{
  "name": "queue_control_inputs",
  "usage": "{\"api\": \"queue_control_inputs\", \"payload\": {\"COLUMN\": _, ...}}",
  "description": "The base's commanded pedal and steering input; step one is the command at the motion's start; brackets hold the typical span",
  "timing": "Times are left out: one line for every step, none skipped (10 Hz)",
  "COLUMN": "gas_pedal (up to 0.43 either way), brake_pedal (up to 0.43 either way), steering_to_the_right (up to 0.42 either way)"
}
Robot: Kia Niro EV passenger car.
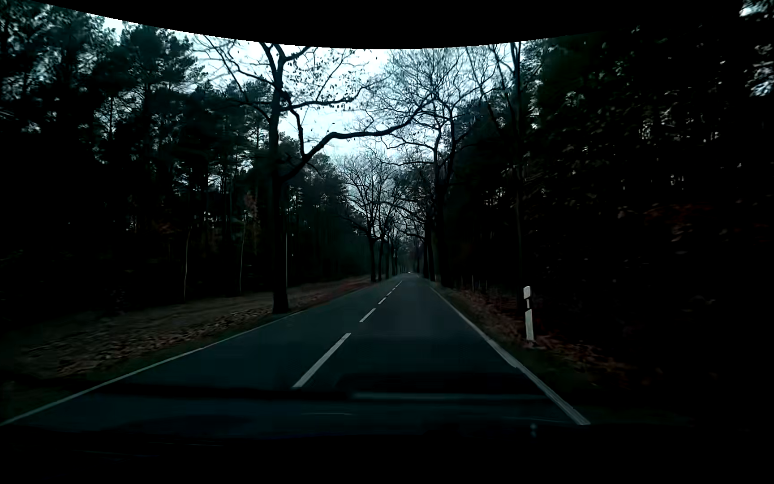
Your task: Follow the waypoints while adhering to traffic rules and regulations
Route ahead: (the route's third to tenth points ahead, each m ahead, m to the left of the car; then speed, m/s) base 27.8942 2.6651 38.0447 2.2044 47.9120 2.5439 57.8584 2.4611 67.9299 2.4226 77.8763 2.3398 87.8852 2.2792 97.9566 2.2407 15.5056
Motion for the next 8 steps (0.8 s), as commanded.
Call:
{"api": "queue_control_inputs", "payload": {"gas_pedal": 0.189, "brake_pedal": 0.000, "steering_to_the_right": -0.003}}
{"api": "queue_control_inputs", "payload": {"gas_pedal": 0.189, "brake_pedal": 0.000, "steering_to_the_right": -0.002}}
{"api": "queue_control_inputs", "payload": {"gas_pedal": 0.189, "brake_pedal": 0.000, "steering_to_the_right": -0.002}}
{"api": "queue_control_inputs", "payload": {"gas_pedal": 0.189, "brake_pedal": 0.000, "steering_to_the_right": -0.001}}
{"api": "queue_control_inputs", "payload": {"gas_pedal": 0.189, "brake_pedal": 0.000, "steering_to_the_right": -0.001}}
{"api": "queue_control_inputs", "payload": {"gas_pedal": 0.189, "brake_pedal": 0.000, "steering_to_the_right": -0.001}}
{"api": "queue_control_inputs", "payload": {"gas_pedal": 0.189, "brake_pedal": 0.000, "steering_to_the_right": -0.001}}
{"api": "queue_control_inputs", "payload": {"gas_pedal": 0.189, "brake_pedal": 0.000, "steering_to_the_right": 0.000}}
